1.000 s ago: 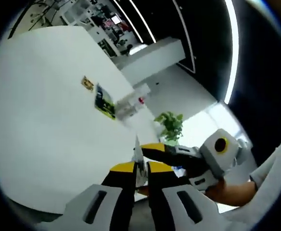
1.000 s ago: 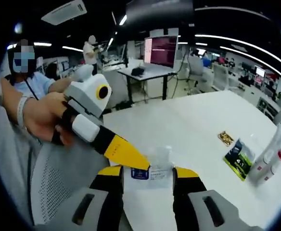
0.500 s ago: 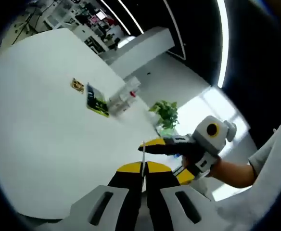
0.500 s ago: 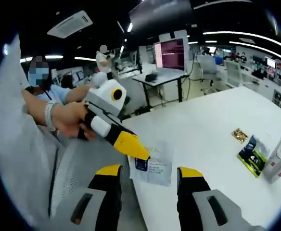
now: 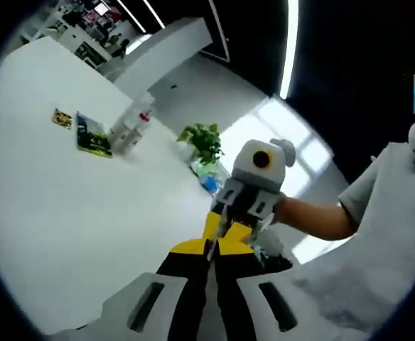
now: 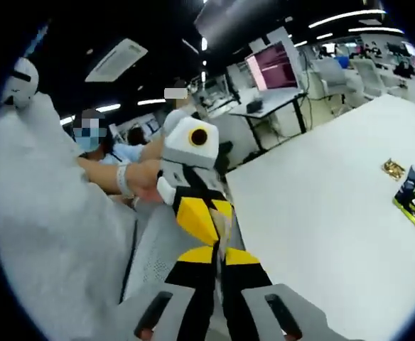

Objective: Arrange the skincare products in the storage area until every visible bottle or jar stands upright without overlapping.

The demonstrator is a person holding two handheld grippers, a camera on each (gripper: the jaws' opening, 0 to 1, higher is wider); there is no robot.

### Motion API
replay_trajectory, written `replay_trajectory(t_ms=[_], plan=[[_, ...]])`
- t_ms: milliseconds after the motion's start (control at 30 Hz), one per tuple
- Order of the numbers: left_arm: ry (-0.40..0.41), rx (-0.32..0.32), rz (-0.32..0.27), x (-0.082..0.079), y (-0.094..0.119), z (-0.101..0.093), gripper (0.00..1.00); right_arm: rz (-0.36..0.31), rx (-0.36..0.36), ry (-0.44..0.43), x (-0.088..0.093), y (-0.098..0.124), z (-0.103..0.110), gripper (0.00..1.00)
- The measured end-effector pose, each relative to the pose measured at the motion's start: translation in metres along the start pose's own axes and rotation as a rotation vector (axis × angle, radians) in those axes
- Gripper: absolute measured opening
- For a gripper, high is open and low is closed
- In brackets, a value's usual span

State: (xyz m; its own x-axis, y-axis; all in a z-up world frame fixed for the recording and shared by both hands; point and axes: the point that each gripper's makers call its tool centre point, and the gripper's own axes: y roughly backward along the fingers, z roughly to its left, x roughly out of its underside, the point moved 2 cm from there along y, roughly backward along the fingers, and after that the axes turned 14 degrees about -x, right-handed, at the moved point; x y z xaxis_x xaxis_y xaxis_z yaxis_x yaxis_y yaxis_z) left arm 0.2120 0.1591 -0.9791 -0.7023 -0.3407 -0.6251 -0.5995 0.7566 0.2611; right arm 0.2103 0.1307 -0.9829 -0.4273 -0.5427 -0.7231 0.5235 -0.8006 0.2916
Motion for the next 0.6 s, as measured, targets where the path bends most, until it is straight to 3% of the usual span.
replay_trajectory(t_ms=[133, 333, 433, 600], plan=[[0.041, 0.028, -0.020, -0.006, 0.001, -0.003, 0.01, -0.064, -0.022, -0.038, -0.004, 0.002, 0.004, 0.00], [0.099, 0.022, -0.044, -0.012, 0.006, 0.004, 0.06, -0.253, -0.024, -0.130, -0.021, 0.014, -0.002, 0.00], [0.103, 0.040, -0.051, -0.012, 0.007, 0.002, 0.01, -0.359, -0.042, -0.170, -0.032, 0.020, -0.002, 0.00], [0.065, 0.034, -0.009, -0.004, 0.002, 0.000, 0.00, -0.385, -0.044, -0.188, -0.035, 0.016, -0.003, 0.00]])
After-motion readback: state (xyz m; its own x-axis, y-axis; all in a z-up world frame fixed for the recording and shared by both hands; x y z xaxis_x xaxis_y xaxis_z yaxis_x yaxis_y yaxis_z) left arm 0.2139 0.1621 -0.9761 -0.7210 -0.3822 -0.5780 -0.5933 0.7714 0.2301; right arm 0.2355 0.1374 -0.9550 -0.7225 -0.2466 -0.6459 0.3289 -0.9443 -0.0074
